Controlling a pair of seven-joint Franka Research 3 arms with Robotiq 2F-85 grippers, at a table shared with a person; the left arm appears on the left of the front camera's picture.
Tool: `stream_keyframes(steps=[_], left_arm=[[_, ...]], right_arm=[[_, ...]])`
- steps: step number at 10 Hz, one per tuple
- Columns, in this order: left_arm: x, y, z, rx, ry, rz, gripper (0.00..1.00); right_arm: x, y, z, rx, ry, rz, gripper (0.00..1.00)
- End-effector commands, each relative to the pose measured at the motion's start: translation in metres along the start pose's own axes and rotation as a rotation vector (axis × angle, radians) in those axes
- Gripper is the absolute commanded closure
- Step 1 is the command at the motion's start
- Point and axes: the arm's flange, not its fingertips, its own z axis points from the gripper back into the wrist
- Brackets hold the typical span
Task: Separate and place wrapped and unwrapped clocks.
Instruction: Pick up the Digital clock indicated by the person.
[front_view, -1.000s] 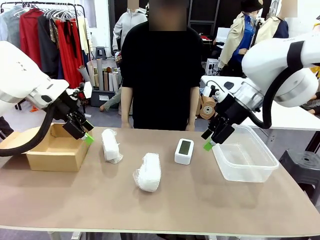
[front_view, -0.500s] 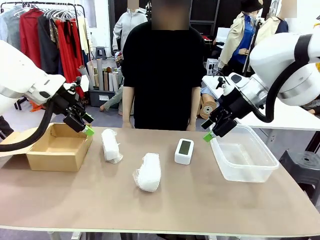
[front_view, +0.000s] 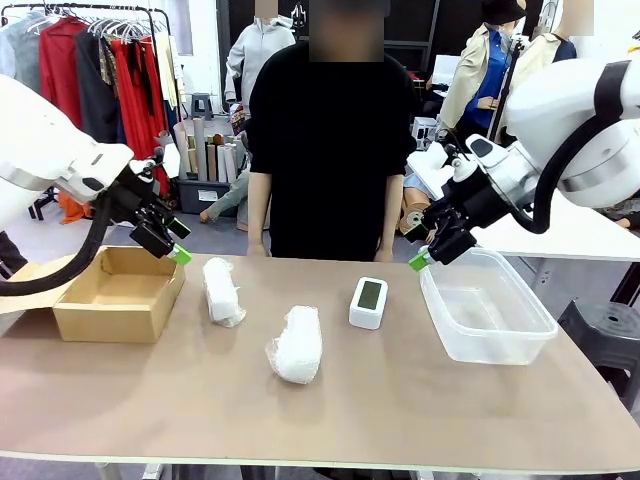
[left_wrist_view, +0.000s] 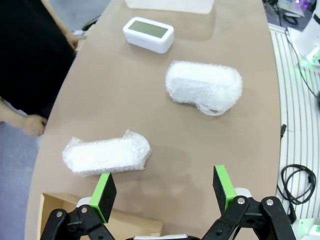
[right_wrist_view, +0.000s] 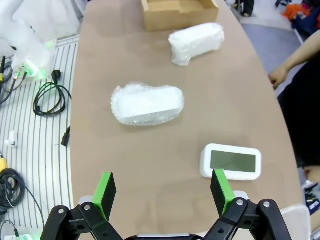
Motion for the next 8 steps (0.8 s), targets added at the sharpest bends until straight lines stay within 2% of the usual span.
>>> stream_keyframes(steps=[1, 2, 3, 7, 8], left_arm=[[0.0007, 0.0035, 0.0043, -0.025, -0.011, -0.071, 0.00], [0.0019, 0.0016, 0.0041, -0.015, -0.009, -0.070, 0.00], [0.0015, -0.0004, 0.0008, -0.012, -0.002, -0.022, 0.00], [0.0025, -0.0006, 0.0012, -0.015, 0.001, -0.036, 0.00], [0.0031, 0.0024, 0.0057, -0.009, -0.002, -0.069, 0.00]], right_arm=[[0.0014, -0.0117, 0.0056, -0.002, -0.046, 0.040, 0.00], [0.0017, -0.0121, 0.0055, -0.024, -0.061, 0.034, 0.00], [0.0015, -0.0033, 0.0041, -0.006, -0.003, 0.011, 0.00], [0.0024, -0.0042, 0.0042, -0.009, -0.003, 0.014, 0.00], [0.0025, -0.0123, 0.0132, -0.069, -0.011, 0.036, 0.00]])
